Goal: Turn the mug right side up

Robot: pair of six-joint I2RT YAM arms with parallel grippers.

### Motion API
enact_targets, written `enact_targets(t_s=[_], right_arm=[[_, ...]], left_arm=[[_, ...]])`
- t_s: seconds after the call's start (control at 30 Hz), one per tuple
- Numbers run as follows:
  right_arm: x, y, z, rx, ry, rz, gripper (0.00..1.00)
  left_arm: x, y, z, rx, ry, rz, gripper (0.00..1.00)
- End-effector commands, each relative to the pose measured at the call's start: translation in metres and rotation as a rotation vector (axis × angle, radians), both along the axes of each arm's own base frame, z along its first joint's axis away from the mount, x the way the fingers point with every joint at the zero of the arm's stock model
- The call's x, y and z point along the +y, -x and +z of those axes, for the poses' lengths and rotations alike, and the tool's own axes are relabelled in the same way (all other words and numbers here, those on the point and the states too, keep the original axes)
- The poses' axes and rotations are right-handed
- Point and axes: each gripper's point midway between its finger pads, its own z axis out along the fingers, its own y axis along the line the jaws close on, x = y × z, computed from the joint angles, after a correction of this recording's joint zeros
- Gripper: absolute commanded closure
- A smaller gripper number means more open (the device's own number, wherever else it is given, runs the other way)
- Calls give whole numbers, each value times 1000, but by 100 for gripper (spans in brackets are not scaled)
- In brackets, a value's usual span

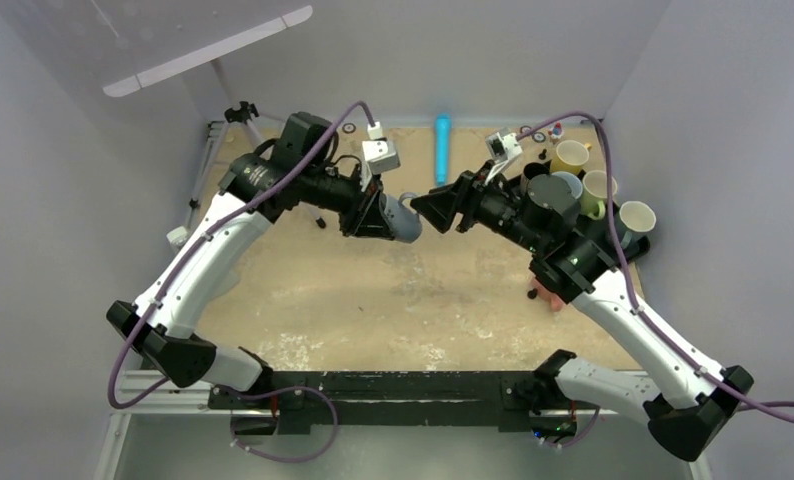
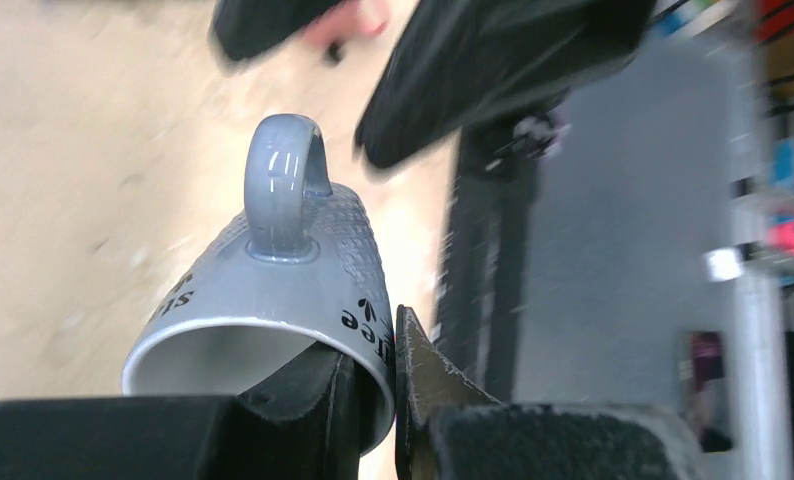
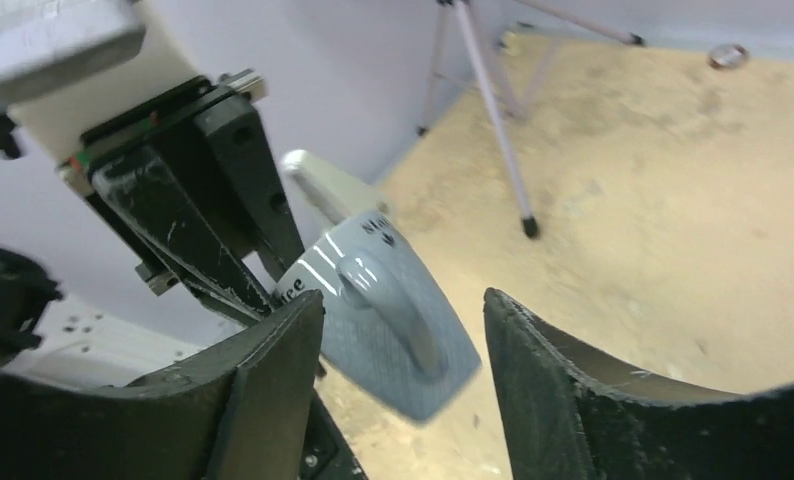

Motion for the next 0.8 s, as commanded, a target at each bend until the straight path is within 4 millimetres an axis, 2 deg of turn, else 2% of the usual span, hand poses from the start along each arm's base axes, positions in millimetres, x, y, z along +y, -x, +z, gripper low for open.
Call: enact_targets(t_s=[0.0, 0.1, 0.13, 0.2, 0.23, 0.3, 0.43, 0.53, 0.6, 0.63, 0.77], right_arm=[[-39, -13, 0, 94, 104, -219, 34], [-59, -17, -10, 181, 173, -322, 33], [-60, -18, -12, 203, 192, -330, 32], [-58, -20, -16, 237, 233, -322, 28], [-54, -22, -17, 253, 253, -310, 22], [-47, -27, -18, 257, 308, -286, 20], [-8, -29, -27, 287, 322, -139, 19], [28, -22, -32, 295, 358, -32, 19], [52, -14, -22, 272, 390, 16, 19], [65, -13, -28, 283, 428, 33, 20], [95, 1, -39, 310, 535, 59, 21]], left_arm=[[47, -21, -43, -340, -262, -19, 100], [69, -13, -62, -521, -355, -179, 100], [78, -5, -69, -565, -389, -255, 100], [94, 5, -83, -703, -463, -427, 100], [101, 6, -89, -780, -504, -508, 100], [111, 2, -96, -915, -582, -620, 100], [112, -10, -89, -1125, -619, -723, 100], [112, -14, -85, -1298, -631, -804, 100], [112, -18, -84, -1401, -647, -854, 100], [113, -20, -84, -1436, -663, -878, 100], [114, -26, -83, -1476, -699, -903, 100]])
